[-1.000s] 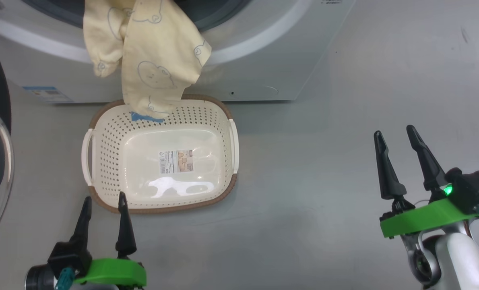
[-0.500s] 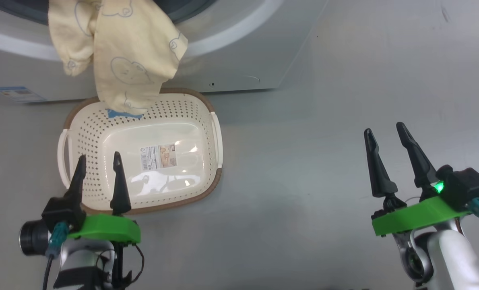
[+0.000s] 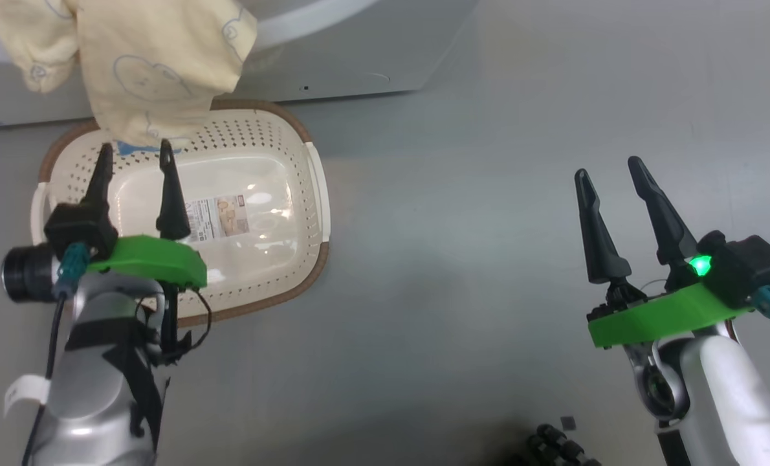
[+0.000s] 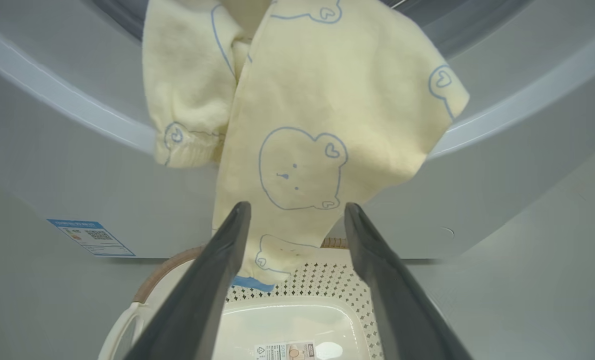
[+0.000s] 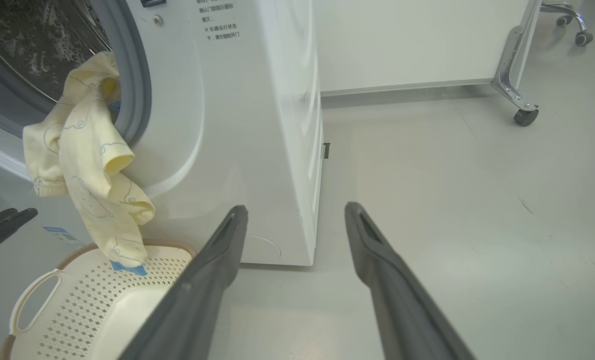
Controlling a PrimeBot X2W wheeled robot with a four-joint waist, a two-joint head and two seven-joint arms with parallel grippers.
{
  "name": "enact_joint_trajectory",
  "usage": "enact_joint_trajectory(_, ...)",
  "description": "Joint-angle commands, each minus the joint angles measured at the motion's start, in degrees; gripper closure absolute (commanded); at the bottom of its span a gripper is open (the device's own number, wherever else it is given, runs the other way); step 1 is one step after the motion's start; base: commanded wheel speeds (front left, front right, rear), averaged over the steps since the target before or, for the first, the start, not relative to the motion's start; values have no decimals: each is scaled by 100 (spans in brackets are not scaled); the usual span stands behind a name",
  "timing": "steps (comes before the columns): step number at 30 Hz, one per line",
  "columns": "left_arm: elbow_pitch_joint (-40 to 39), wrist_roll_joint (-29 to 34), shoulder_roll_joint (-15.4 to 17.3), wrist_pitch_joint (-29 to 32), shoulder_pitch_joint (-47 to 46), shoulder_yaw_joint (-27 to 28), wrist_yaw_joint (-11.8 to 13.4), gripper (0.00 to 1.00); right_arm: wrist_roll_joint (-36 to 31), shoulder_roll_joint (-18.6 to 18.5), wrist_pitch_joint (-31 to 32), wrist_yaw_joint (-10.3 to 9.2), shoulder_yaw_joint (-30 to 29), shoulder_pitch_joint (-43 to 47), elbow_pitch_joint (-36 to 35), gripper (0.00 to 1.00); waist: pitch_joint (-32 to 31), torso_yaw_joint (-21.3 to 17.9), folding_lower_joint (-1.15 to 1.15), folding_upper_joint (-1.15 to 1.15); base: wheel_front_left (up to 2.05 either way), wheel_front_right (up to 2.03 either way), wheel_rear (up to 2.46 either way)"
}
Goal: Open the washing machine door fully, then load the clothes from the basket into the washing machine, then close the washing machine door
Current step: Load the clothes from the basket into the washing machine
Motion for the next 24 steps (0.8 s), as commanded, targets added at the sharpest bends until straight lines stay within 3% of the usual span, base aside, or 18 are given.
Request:
enact_joint_trajectory(1, -83, 87, 180, -39, -104, 180, -18, 0, 34, -4, -37, -16, 117, -66, -180, 0, 119, -80, 0, 0, 0, 0, 0)
enact_joint_trajectory(11, 477, 116, 402, -39, -1189, 382, 21, 0, 60, 19, -37, -16, 198, -305, -226, 0, 629, -323, 0, 0, 0, 0, 0)
enact_joint_trajectory(24, 828, 56, 406, -39, -1874, 590, -76, 0, 5, -28, -37, -16, 200, -474, -344, 0, 1080, -341, 0, 0, 0, 0, 0)
